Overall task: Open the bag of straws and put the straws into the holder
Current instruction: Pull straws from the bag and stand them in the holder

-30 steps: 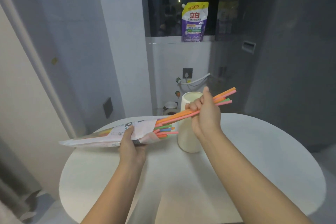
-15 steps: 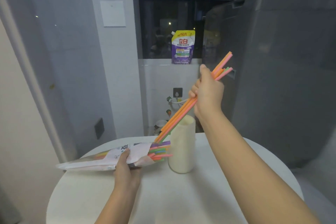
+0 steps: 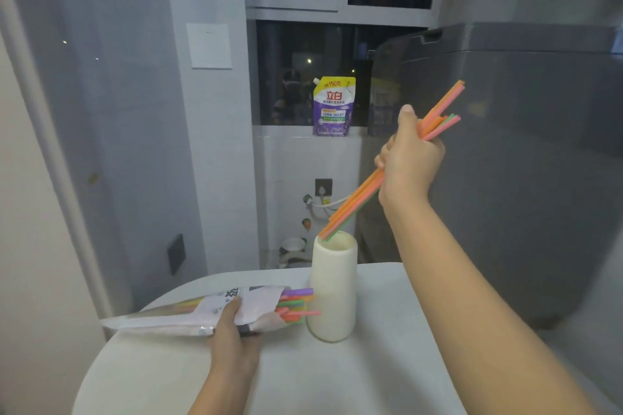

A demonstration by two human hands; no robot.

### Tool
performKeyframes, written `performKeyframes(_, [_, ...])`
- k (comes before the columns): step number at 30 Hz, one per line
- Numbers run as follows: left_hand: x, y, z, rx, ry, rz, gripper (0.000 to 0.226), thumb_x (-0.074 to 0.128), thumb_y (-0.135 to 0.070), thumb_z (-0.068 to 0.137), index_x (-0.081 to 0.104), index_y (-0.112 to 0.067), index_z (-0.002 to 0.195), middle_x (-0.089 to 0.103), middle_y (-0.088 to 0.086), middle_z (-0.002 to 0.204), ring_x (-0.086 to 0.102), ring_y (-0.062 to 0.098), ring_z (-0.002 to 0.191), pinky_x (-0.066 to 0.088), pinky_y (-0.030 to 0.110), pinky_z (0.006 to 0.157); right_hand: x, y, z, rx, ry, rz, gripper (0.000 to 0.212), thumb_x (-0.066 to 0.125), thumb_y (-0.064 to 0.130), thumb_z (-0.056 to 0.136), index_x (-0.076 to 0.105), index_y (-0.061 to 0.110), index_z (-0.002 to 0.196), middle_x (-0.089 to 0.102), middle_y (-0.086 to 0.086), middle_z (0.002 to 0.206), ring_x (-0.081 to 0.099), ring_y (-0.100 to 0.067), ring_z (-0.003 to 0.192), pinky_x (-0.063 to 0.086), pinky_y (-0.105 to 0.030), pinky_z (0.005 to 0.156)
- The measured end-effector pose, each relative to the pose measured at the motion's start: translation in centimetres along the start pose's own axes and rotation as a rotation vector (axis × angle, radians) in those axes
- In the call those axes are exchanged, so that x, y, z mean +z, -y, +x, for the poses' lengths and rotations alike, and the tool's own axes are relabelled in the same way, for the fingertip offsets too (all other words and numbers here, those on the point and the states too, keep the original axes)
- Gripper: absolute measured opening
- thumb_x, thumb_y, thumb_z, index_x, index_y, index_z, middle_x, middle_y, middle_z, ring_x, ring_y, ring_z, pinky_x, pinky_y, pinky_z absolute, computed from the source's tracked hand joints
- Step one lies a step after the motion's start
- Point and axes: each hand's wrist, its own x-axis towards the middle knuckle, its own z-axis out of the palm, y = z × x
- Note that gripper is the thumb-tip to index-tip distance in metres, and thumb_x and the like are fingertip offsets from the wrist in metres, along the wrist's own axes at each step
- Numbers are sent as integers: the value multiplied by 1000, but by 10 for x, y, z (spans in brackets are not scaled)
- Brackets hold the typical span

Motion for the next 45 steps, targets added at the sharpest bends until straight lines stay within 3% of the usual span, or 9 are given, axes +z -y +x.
performKeyframes(6, [0, -1, 3, 13, -10, -49, 45, 46, -9, 95, 42, -1, 139, 54, 20, 134, 59, 28, 101, 45, 43, 96, 0, -27, 1, -7, 1, -173, 37, 58, 40, 85, 43, 19, 58, 44, -1, 52, 46, -16, 51, 44, -32, 56])
performKeyframes(12, [-1, -2, 6, 6, -52, -85, 47, 48, -8, 94, 41, -4, 140, 54, 17, 135, 55, 31, 119, 44, 43, 100, -1, -61, -6, 80, 115, -376, 38, 53, 41, 89, 48, 14, 64, 46, 0, 55, 49, -8, 40, 41, -19, 40])
performKeyframes(16, [3, -6, 2, -4, -39, -106, 43, 48, -8, 94, 43, -5, 137, 57, 12, 124, 61, 22, 90, 57, 28, 65, -7, -84, -15, 113, 218, -511, 41, 48, 40, 92, 53, 11, 64, 52, 3, 49, 52, 0, 34, 31, -8, 30])
performKeyframes(21, [1, -7, 2, -28, -16, -126, 32, 48, -8, 94, 47, -12, 126, 62, 8, 104, 61, 18, 85, 57, 26, 56, -20, -112, -21, 16, 299, -883, 43, 42, 46, 92, 66, 25, 65, 50, 17, 57, 46, -10, 71, 29, -30, 83])
performKeyframes(24, [0, -8, 2, -26, -10, -137, 29, 48, -8, 94, 48, -11, 123, 64, 7, 99, 63, 18, 83, 56, 25, 52, -27, -125, -25, -22, 355, -1019, 42, 40, 52, 91, 55, 25, 62, 50, 12, 71, 42, -21, 101, 25, -40, 94])
performKeyframes(29, [0, -9, 1, -37, -6, -149, 30, 49, -9, 94, 48, -11, 123, 64, 8, 104, 65, 19, 83, 57, 27, 54, -42, -132, -30, -67, 390, -934, 30, 52, 54, 84, 44, 35, 62, 54, 5, 94, 40, -26, 115, 31, -44, 97])
performKeyframes(34, [1, -10, 0, -35, -13, -148, 36, 49, -8, 93, 46, -12, 129, 61, 9, 108, 61, 20, 85, 56, 25, 51, -46, -127, -35, -156, 404, -851, 36, 62, 46, 82, 61, 29, 113, 63, 5, 108, 41, -18, 117, 24, -31, 94])
performKeyframes(40, [1, -12, -2, -27, 10, -172, 32, 48, -8, 94, 47, -13, 126, 64, 8, 102, 68, 17, 77, 57, 27, 55, -48, -107, -46, -318, 377, -737, 42, 70, 36, 79, 60, 27, 118, 59, 9, 121, 39, -7, 119, 22, -26, 98])
performKeyframes(45, [2, -19, 0, -31, -12, -183, 37, 48, -8, 94, 45, -14, 130, 60, 9, 115, 62, 19, 91, 57, 29, 61, -47, -92, -76, -595, 448, -659, 19, 71, 20, 81, 72, 16, 99, 68, 4, 108, 48, -7, 110, 25, -11, 100])
